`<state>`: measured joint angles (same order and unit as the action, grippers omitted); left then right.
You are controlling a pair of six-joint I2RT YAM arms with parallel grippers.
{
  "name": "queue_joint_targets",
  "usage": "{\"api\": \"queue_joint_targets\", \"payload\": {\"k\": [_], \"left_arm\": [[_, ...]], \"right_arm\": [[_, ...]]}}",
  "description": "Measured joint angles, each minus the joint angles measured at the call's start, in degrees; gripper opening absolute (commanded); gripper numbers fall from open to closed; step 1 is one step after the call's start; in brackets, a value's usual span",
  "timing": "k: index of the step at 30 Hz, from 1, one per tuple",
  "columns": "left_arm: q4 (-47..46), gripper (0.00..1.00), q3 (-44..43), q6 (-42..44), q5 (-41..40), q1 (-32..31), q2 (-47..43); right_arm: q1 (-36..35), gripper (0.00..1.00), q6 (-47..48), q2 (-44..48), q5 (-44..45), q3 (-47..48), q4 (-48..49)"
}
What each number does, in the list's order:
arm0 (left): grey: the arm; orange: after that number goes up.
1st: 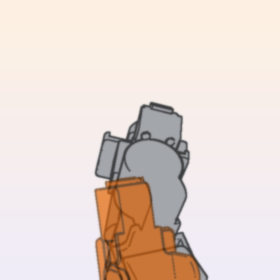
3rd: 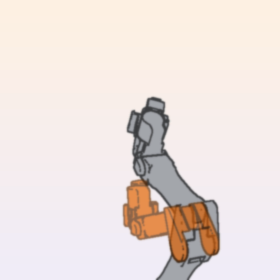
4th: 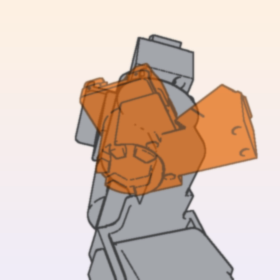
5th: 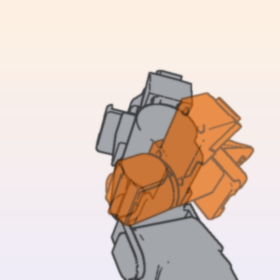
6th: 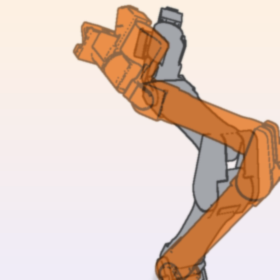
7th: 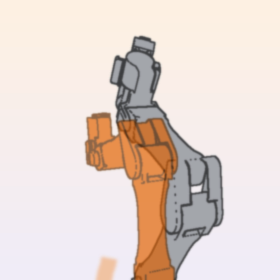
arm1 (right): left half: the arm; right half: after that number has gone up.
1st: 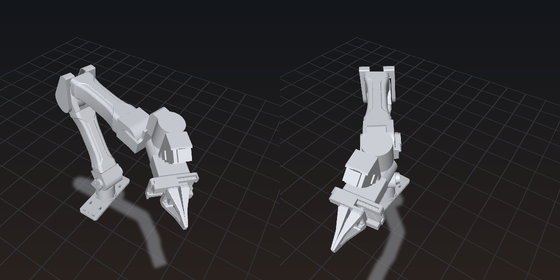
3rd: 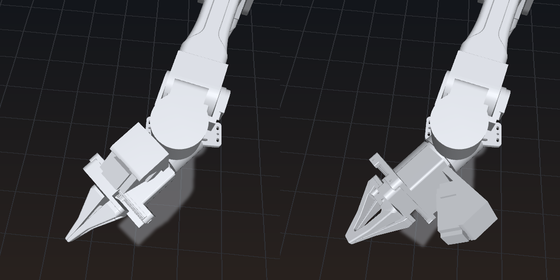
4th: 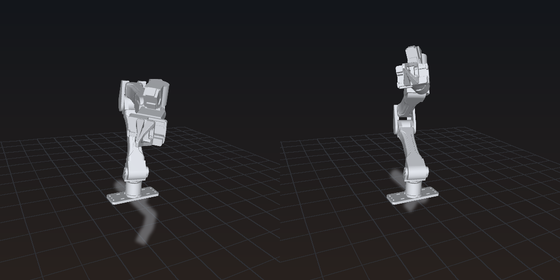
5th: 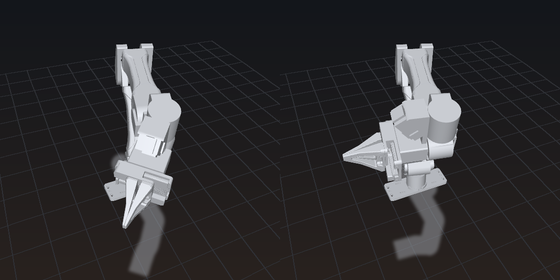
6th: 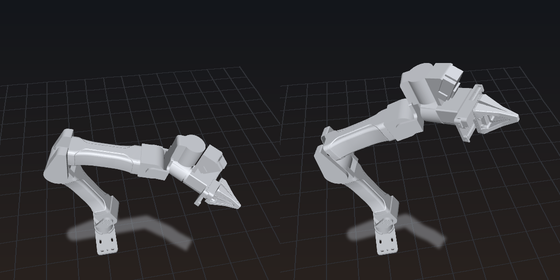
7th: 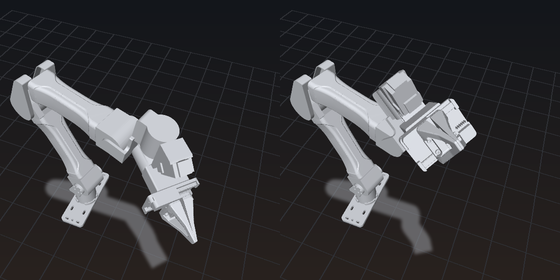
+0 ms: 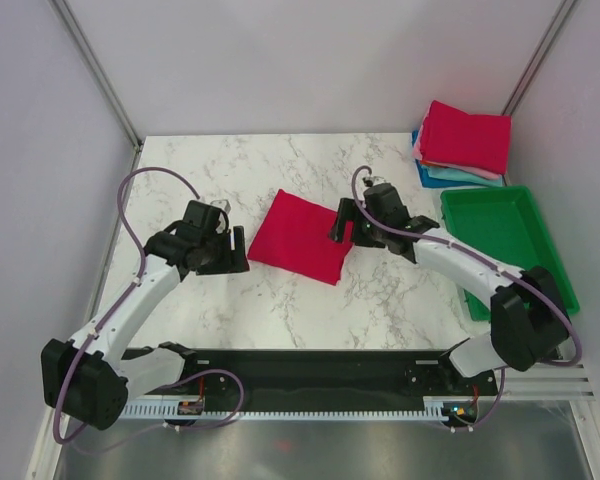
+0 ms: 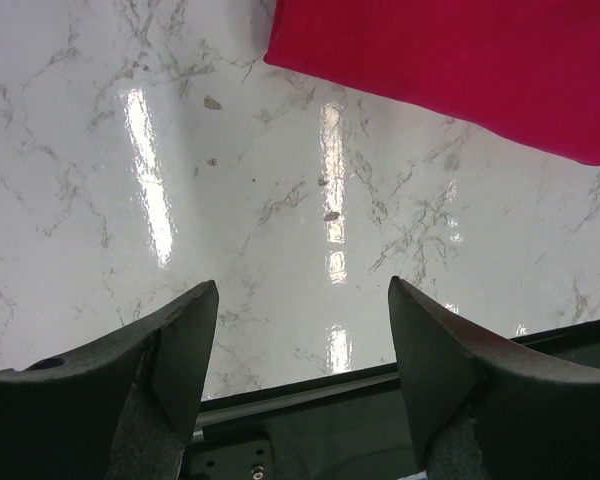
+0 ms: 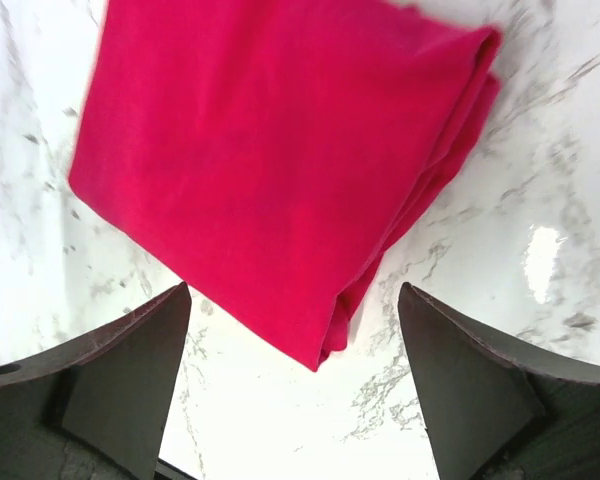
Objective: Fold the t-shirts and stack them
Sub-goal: Neatly place the folded tshirt to the corner
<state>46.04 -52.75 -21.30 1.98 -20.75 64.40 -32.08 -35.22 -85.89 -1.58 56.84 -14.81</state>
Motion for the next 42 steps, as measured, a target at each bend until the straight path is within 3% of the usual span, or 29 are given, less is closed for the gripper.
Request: {"api": "queue_joint_targets", "payload": {"k": [5, 16, 27, 33, 34, 36, 37, 42], "left_arm": [[-1.49, 0.76, 0.33, 0.02, 0.02, 0.00, -0.68], [-2.56, 0.76, 0.33, 0.07, 0.02, 0.00, -0.57], [-2.91, 0.76, 0.35, 0.07, 0.02, 0.00, -0.57], [-2.93, 0.76, 0.48, 0.09, 0.00, 0.00, -0.57], [-2.95, 0.76, 0.55, 0.07, 0.00, 0.00, -0.57], [-2.95, 0.76, 0.63, 0.07, 0.00, 0.00, -0.57], [-2.93, 0.76, 0.66, 0.07, 0.00, 0.00, -0.57], [-2.89, 0.76, 0.66, 0.07, -0.28, 0.00, -0.83]], "right_arm": [[6.12, 0.93, -0.42, 4.24, -1.84, -1.22, 1.46], [10.75, 0.92, -3.80, -14.60, -8.59, -1.18, 9.81], [11.56, 0.83, -9.81, -21.57, -13.46, -0.15, 26.82], [11.69, 0.47, -12.63, -23.91, -17.51, -3.89, 36.17], [11.74, 0.31, -13.42, -24.61, -18.88, -4.87, 38.77], [11.74, 0.14, -14.95, -26.45, -21.77, -6.84, 44.44], [11.69, 0.00, -15.85, -27.47, -22.97, -7.67, 46.69], [11.80, 0.00, -18.93, -31.12, -29.07, -9.03, 55.67]]}}
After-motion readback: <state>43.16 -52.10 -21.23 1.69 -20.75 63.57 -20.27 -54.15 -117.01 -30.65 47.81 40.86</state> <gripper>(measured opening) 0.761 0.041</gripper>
